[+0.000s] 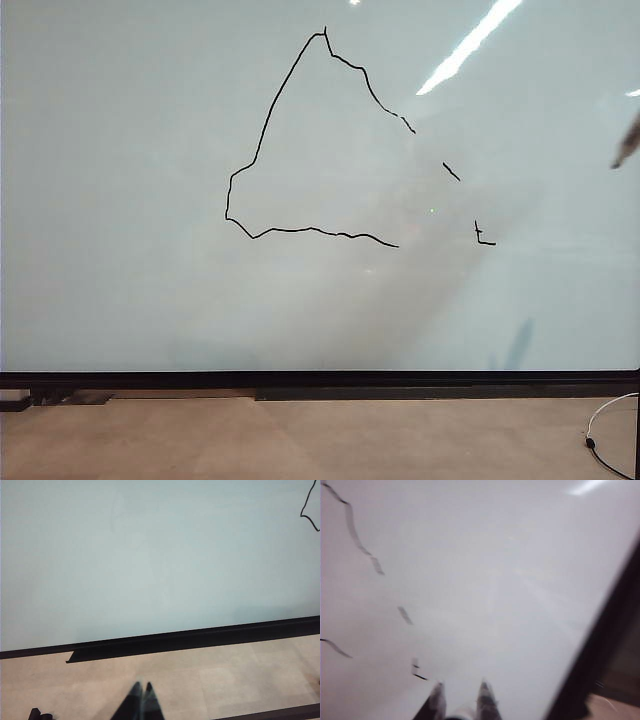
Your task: Pick up the pen on the shelf to the right of the whiteboard and draw a triangle.
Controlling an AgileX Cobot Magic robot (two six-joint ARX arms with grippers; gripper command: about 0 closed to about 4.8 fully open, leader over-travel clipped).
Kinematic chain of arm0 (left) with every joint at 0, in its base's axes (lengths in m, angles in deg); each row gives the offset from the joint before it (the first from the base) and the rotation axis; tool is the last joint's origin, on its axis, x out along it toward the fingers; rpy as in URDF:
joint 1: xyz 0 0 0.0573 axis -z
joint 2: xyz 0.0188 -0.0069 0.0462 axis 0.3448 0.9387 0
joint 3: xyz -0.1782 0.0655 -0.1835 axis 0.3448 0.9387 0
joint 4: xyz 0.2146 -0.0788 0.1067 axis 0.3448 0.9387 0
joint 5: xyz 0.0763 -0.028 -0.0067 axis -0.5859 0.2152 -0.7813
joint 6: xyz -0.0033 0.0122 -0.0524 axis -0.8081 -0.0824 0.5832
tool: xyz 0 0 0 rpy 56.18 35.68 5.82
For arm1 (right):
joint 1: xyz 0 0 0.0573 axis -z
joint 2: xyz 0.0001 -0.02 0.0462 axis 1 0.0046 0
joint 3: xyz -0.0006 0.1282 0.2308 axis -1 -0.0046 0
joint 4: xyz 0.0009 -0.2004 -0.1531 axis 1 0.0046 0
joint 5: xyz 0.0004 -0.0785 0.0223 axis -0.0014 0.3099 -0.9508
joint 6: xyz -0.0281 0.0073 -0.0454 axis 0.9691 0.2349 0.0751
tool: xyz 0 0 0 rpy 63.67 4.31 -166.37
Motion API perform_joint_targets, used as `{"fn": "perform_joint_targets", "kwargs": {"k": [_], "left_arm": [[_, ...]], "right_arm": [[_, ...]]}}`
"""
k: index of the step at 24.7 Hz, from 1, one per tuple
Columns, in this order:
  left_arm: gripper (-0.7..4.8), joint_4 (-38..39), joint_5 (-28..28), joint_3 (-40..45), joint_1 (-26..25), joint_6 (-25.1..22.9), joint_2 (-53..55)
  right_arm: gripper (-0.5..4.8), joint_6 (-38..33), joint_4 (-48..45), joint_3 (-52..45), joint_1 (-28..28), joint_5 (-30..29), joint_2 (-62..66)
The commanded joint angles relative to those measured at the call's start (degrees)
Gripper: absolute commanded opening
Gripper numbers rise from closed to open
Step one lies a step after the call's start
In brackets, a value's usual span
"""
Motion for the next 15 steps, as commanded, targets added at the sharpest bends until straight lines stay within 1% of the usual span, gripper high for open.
{"fn": "perform_joint_targets", "kwargs": {"k": [1,4,6,7,8,12,13,15], "left_arm": [[-0.05,-0.4,0.2,-0.2,0.0,0.0,0.0],[-0.05,-0.3,0.2,-0.2,0.0,0.0,0.0],[-0.05,-0.4,0.2,-0.2,0.0,0.0,0.0],[-0.05,-0.4,0.2,-0.2,0.0,0.0,0.0],[-0.05,-0.4,0.2,-0.2,0.0,0.0,0.0],[-0.05,-0.4,0.2,-0.2,0.0,0.0,0.0],[-0.05,-0.4,0.2,-0.2,0.0,0.0,0.0],[-0.05,-0.2,0.1,-0.2,0.0,0.0,0.0]], "right_arm": [[-0.03,-0.9,11.3,0.1,1.2,1.1,-8.6],[-0.03,-0.9,19.7,0.1,2.4,2.3,-16.1],[-0.03,-1.6,23.2,-0.3,3.2,2.4,-20.8],[-0.03,-1.9,24.0,-1.5,3.5,4.9,-24.9],[-0.03,-2.0,25.4,-2.9,3.7,6.2,-28.7],[-0.03,-2.7,33.0,-4.7,3.7,7.3,-35.9],[-0.03,-2.9,36.4,-4.7,3.7,7.3,-38.0],[-0.03,-2.8,38.4,-4.7,3.6,7.2,-37.6]]}}
